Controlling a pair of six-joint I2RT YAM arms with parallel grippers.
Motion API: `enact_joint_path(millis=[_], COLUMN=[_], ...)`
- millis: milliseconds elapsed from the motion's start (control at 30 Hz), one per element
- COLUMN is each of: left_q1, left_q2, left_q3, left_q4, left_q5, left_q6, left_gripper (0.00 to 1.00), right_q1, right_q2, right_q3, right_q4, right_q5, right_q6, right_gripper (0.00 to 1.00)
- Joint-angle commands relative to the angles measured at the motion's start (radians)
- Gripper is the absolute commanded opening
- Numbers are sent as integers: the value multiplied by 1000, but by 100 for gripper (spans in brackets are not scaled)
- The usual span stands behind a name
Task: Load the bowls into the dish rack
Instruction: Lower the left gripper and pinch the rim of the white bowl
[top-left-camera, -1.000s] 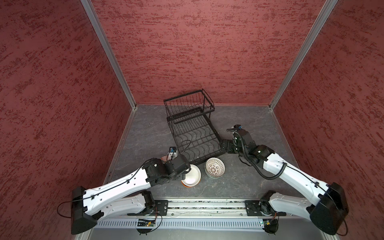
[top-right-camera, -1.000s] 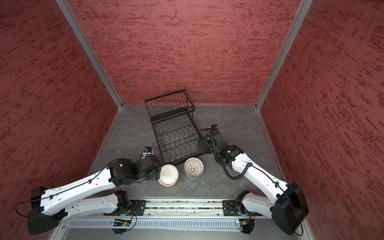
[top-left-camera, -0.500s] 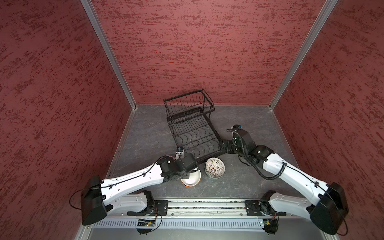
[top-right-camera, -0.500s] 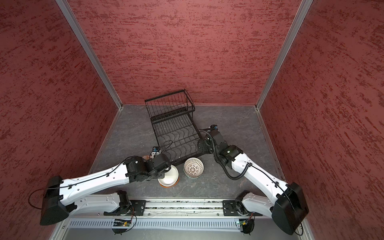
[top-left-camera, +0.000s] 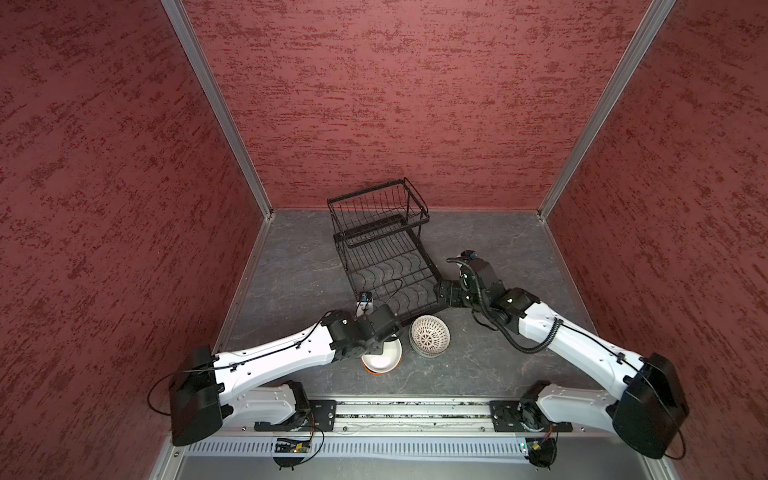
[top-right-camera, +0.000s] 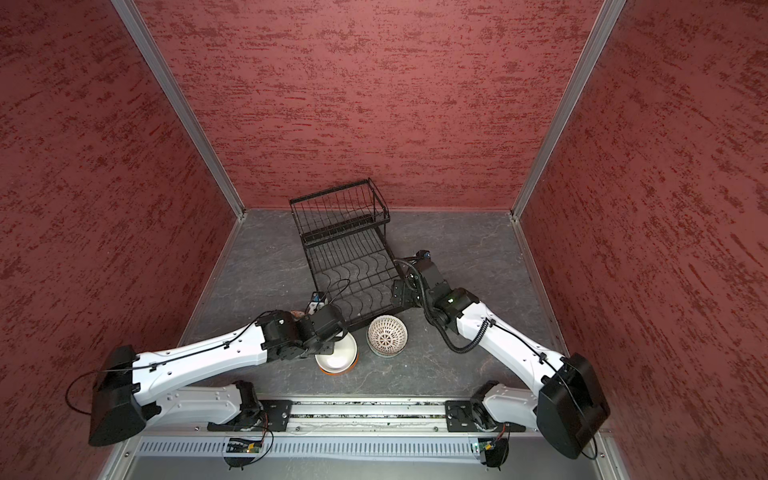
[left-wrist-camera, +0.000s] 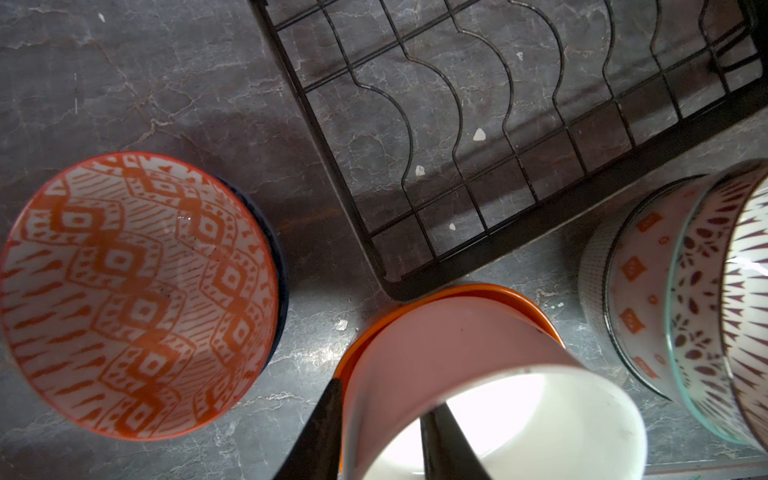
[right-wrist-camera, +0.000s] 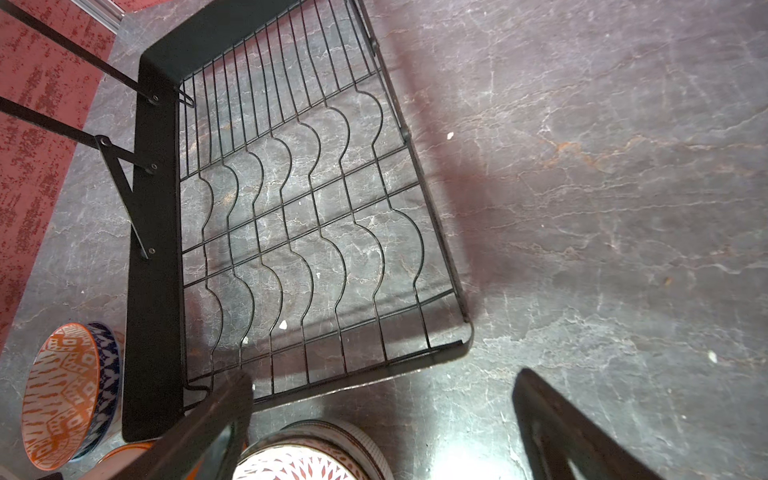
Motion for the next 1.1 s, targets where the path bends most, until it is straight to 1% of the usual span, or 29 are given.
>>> enact_joint_path(millis=[0, 433, 767, 1067], left_q1=[8, 10, 9, -6], left_q2=[14, 23, 13, -70], left_q3=[-9, -16, -18, -29], left_q4=[20, 8, 12, 70], left_q5=[4, -16, -41, -47], left_q6=[17, 15, 13, 63], left_gripper=[28, 15, 0, 0], right_q1=[6, 7, 8, 10], right_q2=[11, 20, 29, 24], right_q3=[15, 21, 18, 12], right_q4=[26, 29, 32, 44], right_q5=[-19, -23, -21, -28], right_q6=[-2, -8, -7, -13], right_gripper=[99, 99, 99, 99])
